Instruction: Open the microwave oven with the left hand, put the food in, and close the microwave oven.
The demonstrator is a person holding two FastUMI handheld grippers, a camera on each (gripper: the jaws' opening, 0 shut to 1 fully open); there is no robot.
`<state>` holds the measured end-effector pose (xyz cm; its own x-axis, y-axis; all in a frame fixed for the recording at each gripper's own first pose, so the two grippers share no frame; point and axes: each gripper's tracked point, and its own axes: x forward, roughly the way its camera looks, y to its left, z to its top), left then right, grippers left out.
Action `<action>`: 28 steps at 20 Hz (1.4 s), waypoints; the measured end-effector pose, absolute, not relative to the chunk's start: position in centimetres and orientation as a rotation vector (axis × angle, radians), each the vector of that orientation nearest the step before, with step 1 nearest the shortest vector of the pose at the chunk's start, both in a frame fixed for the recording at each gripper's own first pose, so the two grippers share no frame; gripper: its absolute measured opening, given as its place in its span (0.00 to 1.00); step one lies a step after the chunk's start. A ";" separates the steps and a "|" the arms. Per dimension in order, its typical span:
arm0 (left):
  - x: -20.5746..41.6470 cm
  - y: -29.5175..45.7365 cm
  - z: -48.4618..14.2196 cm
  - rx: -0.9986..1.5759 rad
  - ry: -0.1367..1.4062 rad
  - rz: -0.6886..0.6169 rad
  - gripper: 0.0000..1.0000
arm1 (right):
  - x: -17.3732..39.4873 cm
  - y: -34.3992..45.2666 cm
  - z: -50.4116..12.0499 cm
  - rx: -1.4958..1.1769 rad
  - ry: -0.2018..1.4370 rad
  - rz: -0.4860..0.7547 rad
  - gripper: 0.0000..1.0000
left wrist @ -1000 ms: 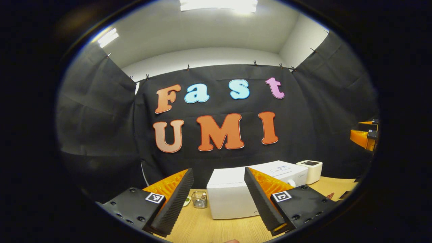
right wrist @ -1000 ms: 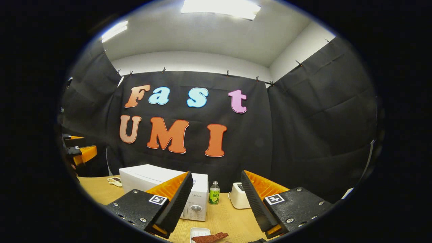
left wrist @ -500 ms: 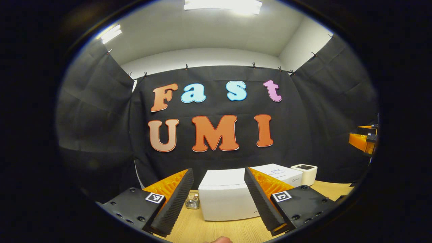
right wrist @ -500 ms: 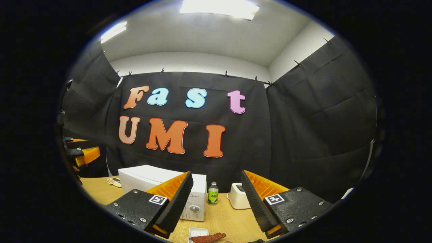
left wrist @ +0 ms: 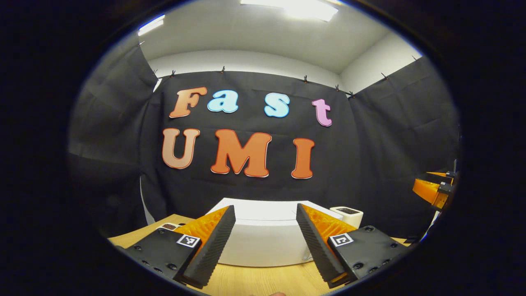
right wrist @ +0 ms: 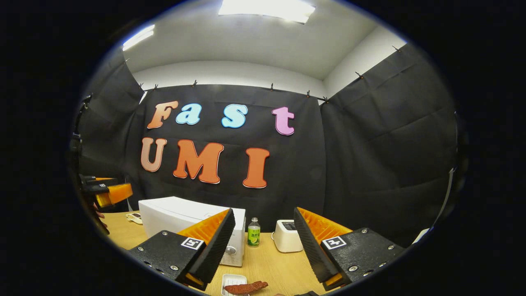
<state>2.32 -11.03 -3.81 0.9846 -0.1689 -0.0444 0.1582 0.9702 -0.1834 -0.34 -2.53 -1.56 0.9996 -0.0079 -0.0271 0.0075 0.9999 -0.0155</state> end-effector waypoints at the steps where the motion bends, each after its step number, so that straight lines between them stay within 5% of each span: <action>1: 2.5 -12.0 -4.5 -0.181 0.069 -0.175 0.95 | -0.5 -2.9 -1.8 -0.015 0.031 -0.010 0.89; 23: 9.0 -29.3 -22.6 -0.138 0.335 -0.316 0.98 | -2.6 -9.0 -6.4 0.033 0.111 -0.029 0.89; 28: 12.1 -30.3 -24.7 -0.063 0.336 -0.231 0.81 | -2.2 -9.9 -7.5 0.065 0.138 -0.041 0.89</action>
